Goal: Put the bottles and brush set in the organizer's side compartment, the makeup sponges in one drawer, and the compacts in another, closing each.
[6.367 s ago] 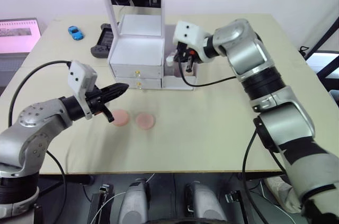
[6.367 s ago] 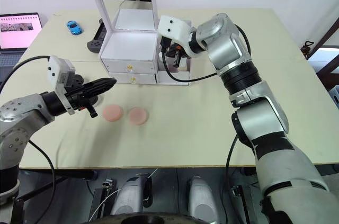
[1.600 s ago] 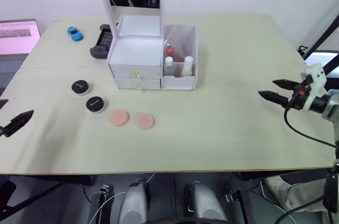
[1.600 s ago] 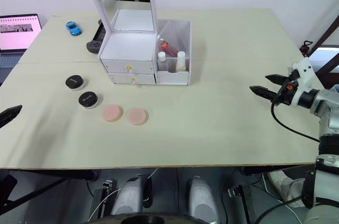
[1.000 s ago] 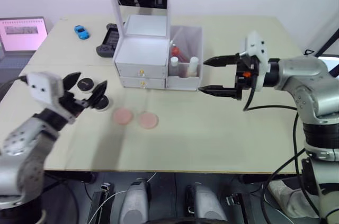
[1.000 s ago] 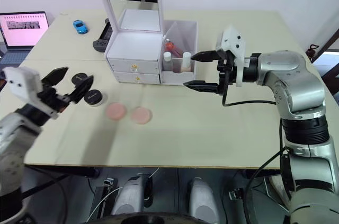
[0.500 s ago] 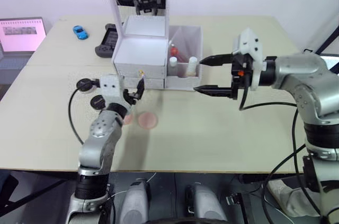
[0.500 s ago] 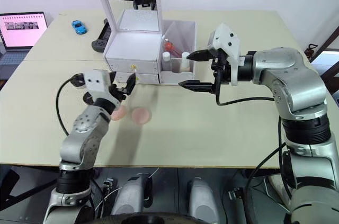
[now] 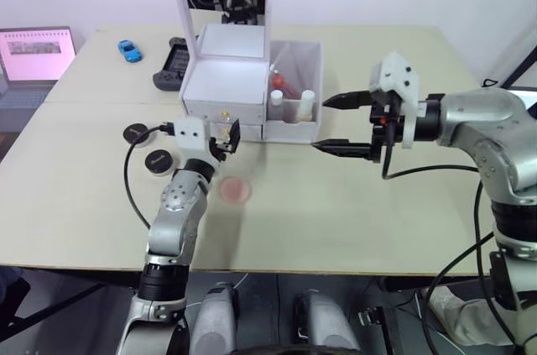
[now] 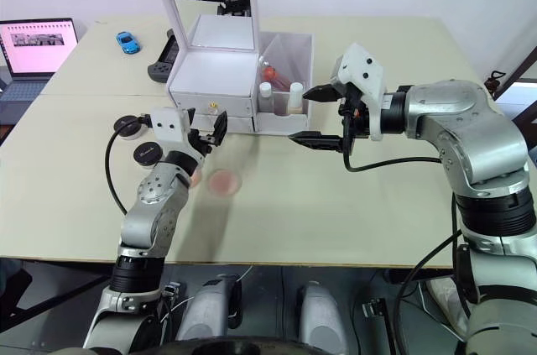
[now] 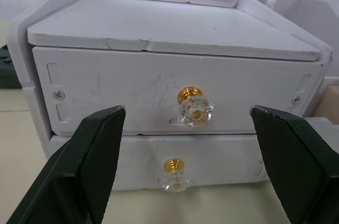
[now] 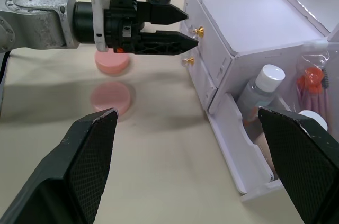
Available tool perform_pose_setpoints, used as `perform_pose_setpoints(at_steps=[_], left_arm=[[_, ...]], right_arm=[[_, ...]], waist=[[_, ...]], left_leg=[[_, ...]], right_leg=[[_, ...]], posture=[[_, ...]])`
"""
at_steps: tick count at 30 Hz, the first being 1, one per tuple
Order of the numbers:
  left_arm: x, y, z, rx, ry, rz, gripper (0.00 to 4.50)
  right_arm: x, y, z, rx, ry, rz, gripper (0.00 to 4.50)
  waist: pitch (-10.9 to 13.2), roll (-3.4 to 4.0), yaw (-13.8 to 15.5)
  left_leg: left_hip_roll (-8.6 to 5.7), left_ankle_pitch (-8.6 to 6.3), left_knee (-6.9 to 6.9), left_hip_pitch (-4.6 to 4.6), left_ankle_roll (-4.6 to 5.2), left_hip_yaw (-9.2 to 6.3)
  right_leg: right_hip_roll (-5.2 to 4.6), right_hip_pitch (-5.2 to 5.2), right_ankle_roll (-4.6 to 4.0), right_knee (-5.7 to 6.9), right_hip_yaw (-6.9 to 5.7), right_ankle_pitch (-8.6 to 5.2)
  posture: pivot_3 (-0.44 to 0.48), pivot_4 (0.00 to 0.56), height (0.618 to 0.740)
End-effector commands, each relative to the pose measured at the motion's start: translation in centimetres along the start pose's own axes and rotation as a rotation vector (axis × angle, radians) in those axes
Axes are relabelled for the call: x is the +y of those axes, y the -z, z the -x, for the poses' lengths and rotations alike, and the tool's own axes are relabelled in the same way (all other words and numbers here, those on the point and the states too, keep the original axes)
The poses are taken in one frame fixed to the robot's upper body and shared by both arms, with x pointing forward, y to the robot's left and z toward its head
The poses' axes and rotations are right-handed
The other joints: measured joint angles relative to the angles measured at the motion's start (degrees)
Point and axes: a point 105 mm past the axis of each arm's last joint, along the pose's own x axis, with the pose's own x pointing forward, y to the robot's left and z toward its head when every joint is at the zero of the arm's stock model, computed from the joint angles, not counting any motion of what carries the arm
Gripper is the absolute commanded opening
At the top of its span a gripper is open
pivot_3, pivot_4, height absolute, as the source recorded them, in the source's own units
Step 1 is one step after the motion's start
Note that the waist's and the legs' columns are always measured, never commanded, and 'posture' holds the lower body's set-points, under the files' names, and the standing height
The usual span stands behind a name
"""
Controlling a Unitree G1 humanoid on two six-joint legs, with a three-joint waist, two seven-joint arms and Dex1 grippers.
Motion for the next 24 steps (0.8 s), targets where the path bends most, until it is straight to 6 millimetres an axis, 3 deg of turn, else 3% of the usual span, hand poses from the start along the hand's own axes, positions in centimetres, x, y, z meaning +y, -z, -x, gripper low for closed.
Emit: perform_pose_setpoints(at_steps=[1,7,14,19,24], left_arm=[[-1.0,-1.2,-0.5,-0.062,0.046,-0.011,3.14],[-0.3,-1.1,-0.7,-0.076,0.002,0.005,0.29],[-0.7,-1.1,-0.1,-0.080,0.023,0.003,0.30],[-2.4,-2.0,2.5,-0.080,0.111,0.058,0.30],[-1.7,-2.5,4.8,-0.046,0.099,0.040,0.30]], right_arm=[[-0.2,-1.3,0.5,-0.007,0.021,0.070,4.50],[-0.2,-1.0,0.5,0.013,0.017,0.080,4.50],[-0.2,-0.8,0.5,0.022,0.010,0.091,4.50],[-0.1,-0.9,-0.3,0.002,-0.015,0.086,4.50],[0.1,-0.6,-0.7,0.009,-0.042,0.083,4.50]], waist=[[0.00,0.00,-0.01],[0.00,0.00,-0.05],[0.00,0.00,-0.06],[0.00,0.00,-0.23],[0.01,0.00,-0.03]], left_leg=[[0.00,0.00,0.00,0.00,0.00,0.00],[0.00,0.00,0.00,0.00,0.00,-0.01],[0.00,0.00,0.01,0.00,0.00,-0.01],[0.01,0.00,-0.03,-0.01,0.00,0.00],[0.01,0.00,-0.01,-0.02,0.00,-0.01]], right_leg=[[0.00,0.00,0.00,0.00,0.00,0.00],[0.00,-0.01,0.00,0.00,0.00,0.00],[0.00,0.00,0.00,0.00,0.00,0.00],[0.01,-0.03,0.00,-0.02,0.01,0.00],[0.00,-0.02,-0.01,-0.02,0.00,-0.01]], posture=[[0.000,0.150,0.740],[0.000,0.150,0.740],[0.000,0.150,0.740],[0.000,0.150,0.740],[0.000,0.150,0.740]])
